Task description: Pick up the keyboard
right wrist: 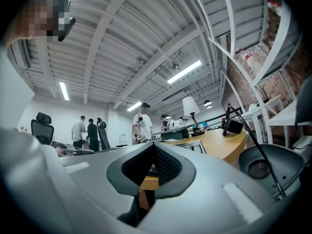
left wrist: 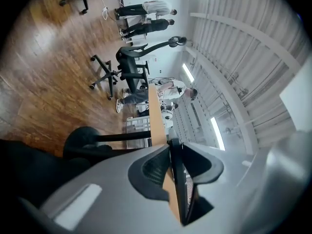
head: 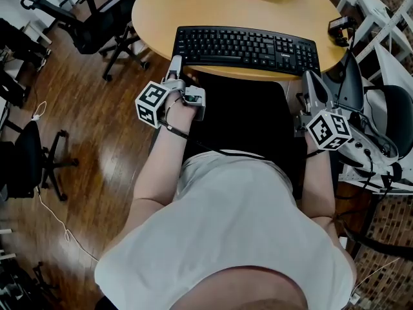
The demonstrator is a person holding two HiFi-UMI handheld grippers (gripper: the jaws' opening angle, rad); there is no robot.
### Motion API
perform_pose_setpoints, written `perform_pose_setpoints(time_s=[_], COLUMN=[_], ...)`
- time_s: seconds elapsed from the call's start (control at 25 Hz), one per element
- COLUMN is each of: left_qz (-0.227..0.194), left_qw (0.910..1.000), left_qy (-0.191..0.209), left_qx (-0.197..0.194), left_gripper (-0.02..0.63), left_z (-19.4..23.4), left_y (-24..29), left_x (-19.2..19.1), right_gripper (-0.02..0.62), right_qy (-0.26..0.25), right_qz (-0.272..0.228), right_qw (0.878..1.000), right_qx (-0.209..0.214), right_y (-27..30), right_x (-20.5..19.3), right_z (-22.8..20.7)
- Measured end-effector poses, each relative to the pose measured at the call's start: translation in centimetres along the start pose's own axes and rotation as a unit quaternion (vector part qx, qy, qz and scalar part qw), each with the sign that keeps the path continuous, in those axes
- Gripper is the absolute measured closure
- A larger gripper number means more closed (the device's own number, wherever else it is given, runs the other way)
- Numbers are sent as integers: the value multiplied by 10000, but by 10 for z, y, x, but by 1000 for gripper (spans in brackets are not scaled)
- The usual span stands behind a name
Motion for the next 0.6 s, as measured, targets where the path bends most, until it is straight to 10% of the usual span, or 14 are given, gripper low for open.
perform_pose_setpoints(time_s=[0.6], left_qz=[240], left_qw=[9993], left_qy=[-267], left_qx=[-49], left_gripper=[311], left_z=[-2], left_y=[-15], left_x=[2], right_gripper=[593], right_qy=[10], right_qz=[8], right_qw=[10000], right_qx=[-79], right_y=[1], right_x=[3], right_z=[-4])
Point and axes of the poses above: the fingertips, and each gripper's own axes: y forward along the fingers, z to its left, x out of its top, the point moved 5 cm from there along -y, backward along the fingers, and after that the axes turned 3 degrees about -y, right-handed, at the moved point
